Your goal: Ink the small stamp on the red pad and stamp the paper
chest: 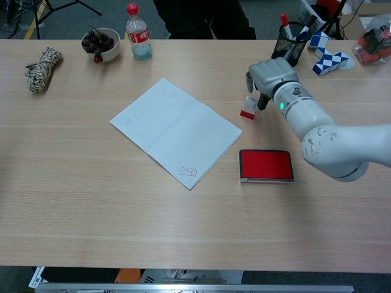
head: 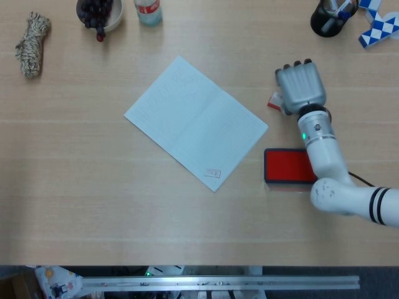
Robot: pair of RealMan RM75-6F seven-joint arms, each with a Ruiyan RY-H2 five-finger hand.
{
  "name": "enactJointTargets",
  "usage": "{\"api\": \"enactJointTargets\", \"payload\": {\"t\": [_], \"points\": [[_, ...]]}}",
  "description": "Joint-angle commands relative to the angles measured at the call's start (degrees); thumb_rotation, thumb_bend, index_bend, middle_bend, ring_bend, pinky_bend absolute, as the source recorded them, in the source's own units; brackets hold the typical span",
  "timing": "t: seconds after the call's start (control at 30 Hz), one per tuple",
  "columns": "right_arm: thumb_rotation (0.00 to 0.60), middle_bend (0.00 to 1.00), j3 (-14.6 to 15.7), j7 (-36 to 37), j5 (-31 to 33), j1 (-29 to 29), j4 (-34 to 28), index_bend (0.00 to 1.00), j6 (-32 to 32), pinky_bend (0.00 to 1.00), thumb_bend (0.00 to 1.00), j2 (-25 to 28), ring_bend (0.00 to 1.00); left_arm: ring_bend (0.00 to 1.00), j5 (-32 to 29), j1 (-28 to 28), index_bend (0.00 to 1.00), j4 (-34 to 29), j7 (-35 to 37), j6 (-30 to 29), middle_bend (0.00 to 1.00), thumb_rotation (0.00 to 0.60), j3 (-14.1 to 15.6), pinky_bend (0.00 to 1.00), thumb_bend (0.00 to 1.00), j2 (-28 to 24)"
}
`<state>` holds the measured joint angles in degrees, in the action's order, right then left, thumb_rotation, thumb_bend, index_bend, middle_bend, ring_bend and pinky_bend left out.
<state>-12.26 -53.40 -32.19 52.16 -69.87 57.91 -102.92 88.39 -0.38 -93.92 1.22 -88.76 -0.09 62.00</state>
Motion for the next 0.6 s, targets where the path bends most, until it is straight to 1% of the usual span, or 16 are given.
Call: {"api": "enactJointTargets", "payload": {"t": [0.03,0.17,0.37,0.6], "points": [[0.6,0.43,-0.07,-0.42,0.39,0.32,1.09,0.44,-0.26,0.3,0.18,-0.33,0.33,0.19,-0.17,0.07,0.12,0.04,0.09,-0.01,0.12,0.6,-0.03,0.17,0.19,-0.03],[0.6,0.43,-0.22,-0.28,0.53,0.34,1.99,0.44,-0.39,0.3,0.18,-0.4,0.33,0.19,-0.33,0.17,0.12,0.01,0.2,-0.07,0.12,0.6,-0.06,0.17,0.19,-0.05],[0.6,0.43,-0.18,0.27,0.4,0.36,1.41,0.45,-1.31,0.3,0.18,-0.19,0.33,0.19,-0.34,0.14,0.12,-0.13,0.04,-0.05,0.12,0.6,-0.12,0.17,0.19,-0.07],[0.6,0.43,0.05,0.04,0.89,0.5,1.71,0.48,-1.46,0.3,0.22,-0.73,0.33,0.19,-0.82,0.41,0.12,-0.04,0.27,-0.01,0.12,0.6,-0.07,0.17,0.19,-0.19]]}}
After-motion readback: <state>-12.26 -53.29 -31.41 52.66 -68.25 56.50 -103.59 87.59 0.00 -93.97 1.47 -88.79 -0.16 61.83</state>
